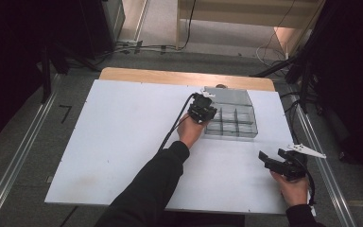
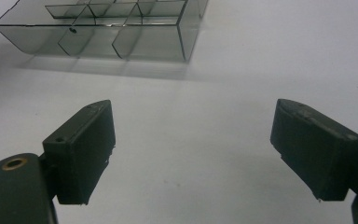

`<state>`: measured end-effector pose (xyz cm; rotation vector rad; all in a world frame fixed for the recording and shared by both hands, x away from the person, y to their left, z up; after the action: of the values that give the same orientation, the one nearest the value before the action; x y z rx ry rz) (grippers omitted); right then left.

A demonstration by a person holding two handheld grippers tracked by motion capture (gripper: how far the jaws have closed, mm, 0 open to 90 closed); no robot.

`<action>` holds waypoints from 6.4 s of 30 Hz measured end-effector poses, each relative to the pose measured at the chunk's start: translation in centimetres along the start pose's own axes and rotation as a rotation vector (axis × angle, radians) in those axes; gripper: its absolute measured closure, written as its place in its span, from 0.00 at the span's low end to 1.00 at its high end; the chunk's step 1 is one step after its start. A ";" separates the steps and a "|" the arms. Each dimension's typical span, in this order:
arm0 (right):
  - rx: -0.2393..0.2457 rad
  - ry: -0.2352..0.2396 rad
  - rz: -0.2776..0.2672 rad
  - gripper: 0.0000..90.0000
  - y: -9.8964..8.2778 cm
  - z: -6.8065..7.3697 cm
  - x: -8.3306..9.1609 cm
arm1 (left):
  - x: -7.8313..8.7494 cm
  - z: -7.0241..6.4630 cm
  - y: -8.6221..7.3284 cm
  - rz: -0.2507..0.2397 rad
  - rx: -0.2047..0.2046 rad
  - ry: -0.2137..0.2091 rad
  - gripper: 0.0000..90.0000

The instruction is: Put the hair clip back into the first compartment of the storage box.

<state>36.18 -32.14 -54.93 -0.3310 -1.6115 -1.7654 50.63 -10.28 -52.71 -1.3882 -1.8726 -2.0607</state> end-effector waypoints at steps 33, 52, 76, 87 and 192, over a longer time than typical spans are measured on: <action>-0.001 0.007 0.002 0.13 -0.1 -0.1 0.0 | -2.2 0.3 -0.2 0.055 -0.027 0.054 0.88; 0.003 0.004 0.002 0.13 -0.1 -0.1 -0.1 | -0.3 -0.1 0.2 0.026 -0.024 0.036 0.75; 0.008 -0.004 0.012 0.13 -0.1 0.1 -0.4 | 4.8 2.7 -2.5 -0.025 0.080 0.039 0.47; 0.008 -0.010 0.016 0.13 -0.1 0.1 -0.5 | 7.0 4.8 -4.4 -0.031 0.105 0.055 0.41; 0.019 -0.022 0.019 0.13 -0.2 0.4 -0.3 | 21.5 12.6 -14.4 -0.116 0.224 0.168 0.23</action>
<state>36.16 -31.66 -55.13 -0.3560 -1.6343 -1.7370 36.87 14.98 -52.43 -1.0460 -2.0771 -1.8750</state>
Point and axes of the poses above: each handheld gripper's, and its own axes: x roughly backward along the jaws, y roughly out of its top, z roughly to its left, the point moved 10 cm from there along -x, roughly forward along the jaws, and after that the axes turned 1 degree about y, right-handed, at the moved point
